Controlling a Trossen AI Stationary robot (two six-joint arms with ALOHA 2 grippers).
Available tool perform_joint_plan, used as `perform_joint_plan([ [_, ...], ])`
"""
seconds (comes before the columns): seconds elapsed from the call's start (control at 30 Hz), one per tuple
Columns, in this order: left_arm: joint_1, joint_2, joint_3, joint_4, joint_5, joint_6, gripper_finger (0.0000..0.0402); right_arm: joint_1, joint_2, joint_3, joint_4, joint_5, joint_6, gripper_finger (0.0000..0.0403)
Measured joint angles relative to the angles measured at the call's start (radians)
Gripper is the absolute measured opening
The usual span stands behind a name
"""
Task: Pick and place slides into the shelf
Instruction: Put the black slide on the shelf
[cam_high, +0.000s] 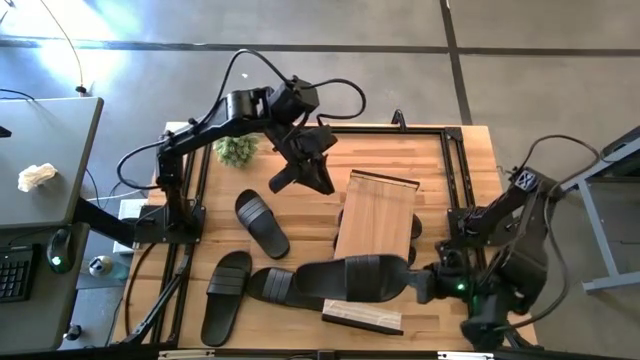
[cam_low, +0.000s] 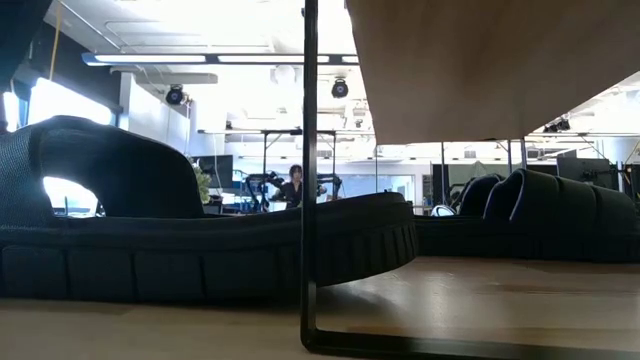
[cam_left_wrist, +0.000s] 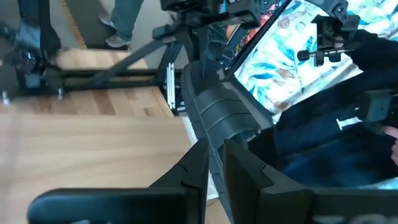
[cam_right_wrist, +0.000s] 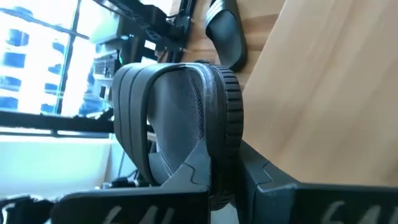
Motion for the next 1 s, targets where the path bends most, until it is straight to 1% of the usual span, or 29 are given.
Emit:
perform_joint_plan([
  [0.1,0.020,-0.016,0.001,-0.047,-0.026,0.011,0.0031,-0.014,0.037,0.000,0.052,0.005,0.002,0.0005],
  [0.2,0.070,-0.035,0.000,-0.108,-0.067,0.028,0.0027,-0.036,0.059,0.000,0.116,0.005,-0.025,0.0005],
  [0.3,0.113,-0.055,0.000,-0.144,-0.076,0.029,0.0023,-0.077,0.081,0.000,0.189,-0.040,-0.095,0.0005],
  [0.43,0.180,-0.091,0.000,-0.195,-0.077,0.048,0.0018,-0.159,0.090,0.000,0.302,-0.097,-0.281,0.0005],
  [0.53,0.225,-0.112,0.000,-0.243,-0.076,0.068,0.0015,-0.232,0.090,0.000,0.396,-0.174,-0.440,0.0005],
  [0.63,0.258,-0.130,0.000,-0.298,-0.072,0.082,0.0012,-0.312,0.090,0.000,0.458,-0.275,-0.589,0.0005],
  [0.77,0.288,-0.145,0.000,-0.368,-0.068,0.101,0.0012,-0.426,0.090,0.000,0.463,-0.413,-0.762,0.0005],
  [0.83,0.292,-0.155,0.000,-0.397,-0.071,0.113,0.0012,-0.478,0.088,0.000,0.440,-0.456,-0.825,0.0005],
  [0.93,0.299,-0.171,0.000,-0.420,-0.079,0.140,0.0010,-0.548,0.064,0.000,0.397,-0.475,-0.937,0.0005],
  [1.0,0.307,-0.181,0.000,-0.420,-0.080,0.140,0.0008,-0.583,0.037,0.000,0.344,-0.461,-0.988,0.0005],
])
